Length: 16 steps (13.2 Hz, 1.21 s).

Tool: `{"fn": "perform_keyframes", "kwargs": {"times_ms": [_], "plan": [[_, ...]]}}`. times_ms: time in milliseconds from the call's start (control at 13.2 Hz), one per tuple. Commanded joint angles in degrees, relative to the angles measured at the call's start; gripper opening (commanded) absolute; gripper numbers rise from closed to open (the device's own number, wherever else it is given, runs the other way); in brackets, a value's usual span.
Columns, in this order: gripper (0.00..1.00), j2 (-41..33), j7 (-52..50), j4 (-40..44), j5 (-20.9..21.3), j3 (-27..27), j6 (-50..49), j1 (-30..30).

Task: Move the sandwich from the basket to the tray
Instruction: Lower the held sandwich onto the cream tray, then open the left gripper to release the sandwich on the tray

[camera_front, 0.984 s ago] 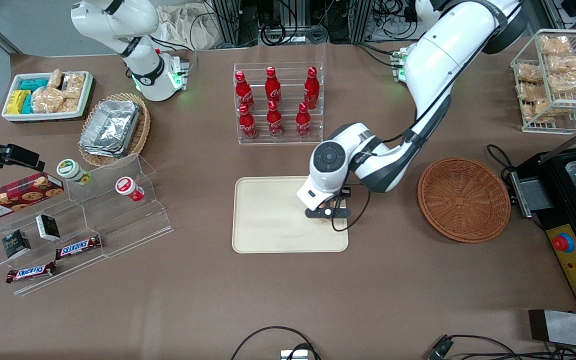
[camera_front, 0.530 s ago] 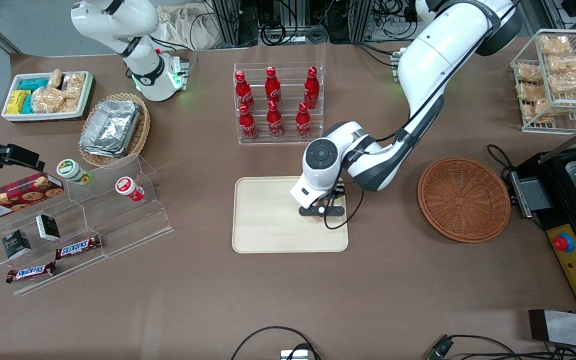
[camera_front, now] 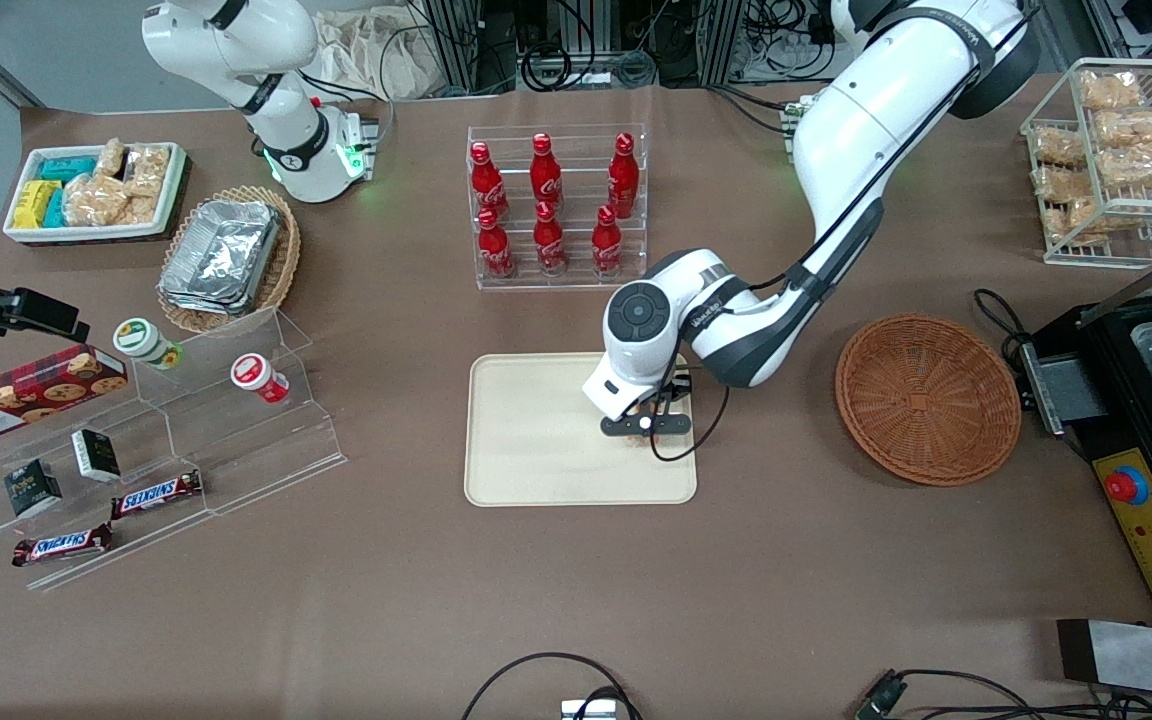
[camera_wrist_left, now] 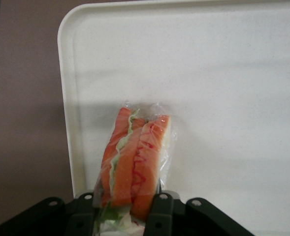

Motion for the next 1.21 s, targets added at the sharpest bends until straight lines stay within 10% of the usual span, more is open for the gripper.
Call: {"fn": "perform_keyframes", "kwargs": {"times_ms": [0,76,1135], "plan": [[0.85,1.1,-1.5,2.0,1.7,0.2,-0.7,-0.9],[1.0,1.0,-1.6,2.0,2.1,0.2,-0.7,-0.8],[1.0,-5.9,-2.1,6.8,0.9,0.1,-10.0,3.2]]}}
